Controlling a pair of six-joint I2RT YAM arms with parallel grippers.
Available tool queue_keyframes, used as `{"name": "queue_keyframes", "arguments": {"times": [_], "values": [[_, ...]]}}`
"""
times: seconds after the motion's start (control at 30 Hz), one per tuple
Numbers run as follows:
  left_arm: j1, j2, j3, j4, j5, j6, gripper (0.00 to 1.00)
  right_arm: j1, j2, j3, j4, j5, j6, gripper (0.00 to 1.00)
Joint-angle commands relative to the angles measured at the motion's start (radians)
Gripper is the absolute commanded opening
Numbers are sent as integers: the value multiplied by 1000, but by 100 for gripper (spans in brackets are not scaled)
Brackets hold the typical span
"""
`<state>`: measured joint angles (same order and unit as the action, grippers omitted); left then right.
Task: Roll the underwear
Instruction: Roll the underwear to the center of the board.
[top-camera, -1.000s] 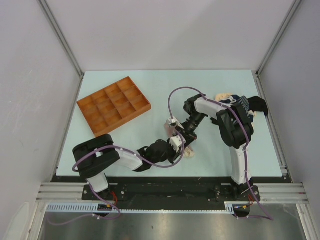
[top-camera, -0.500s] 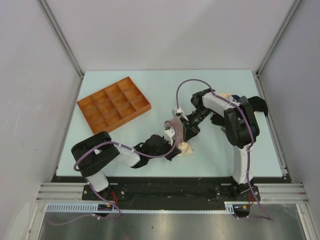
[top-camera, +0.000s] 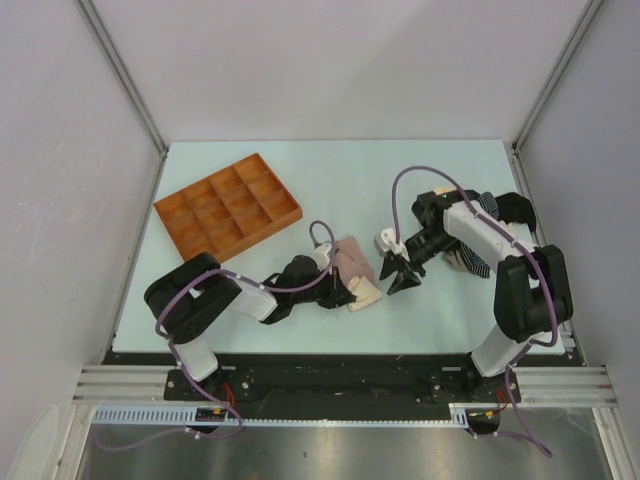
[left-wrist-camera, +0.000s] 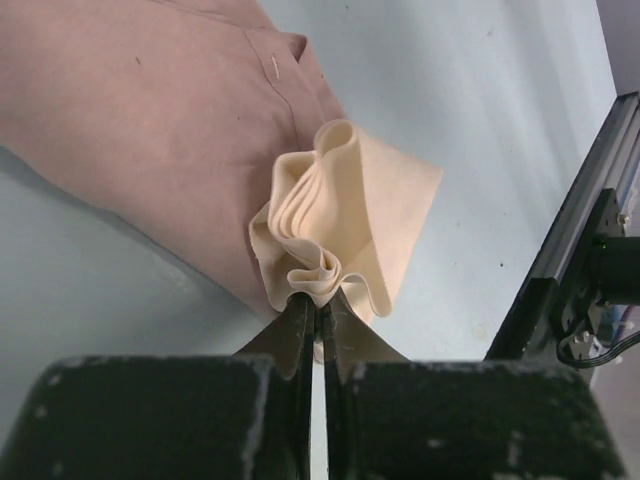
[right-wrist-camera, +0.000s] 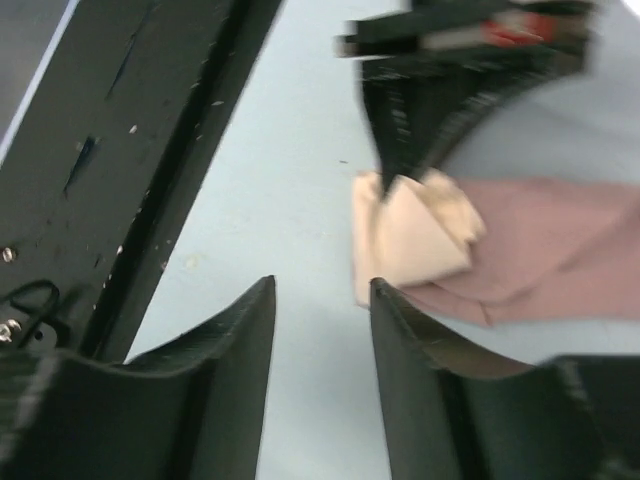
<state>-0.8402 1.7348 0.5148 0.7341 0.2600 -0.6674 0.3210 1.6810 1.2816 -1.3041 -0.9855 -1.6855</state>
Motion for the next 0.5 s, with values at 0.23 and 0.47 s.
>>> {"name": "queue_keyframes", "arguments": {"times": [0.23, 0.47], "values": [[27, 20, 126, -180, 61, -37, 0, 193, -205, -318, 463, 168, -76, 54], [44, 55, 140, -183, 88, -37, 0, 240, -153, -364, 611, 294, -17, 54]]}}
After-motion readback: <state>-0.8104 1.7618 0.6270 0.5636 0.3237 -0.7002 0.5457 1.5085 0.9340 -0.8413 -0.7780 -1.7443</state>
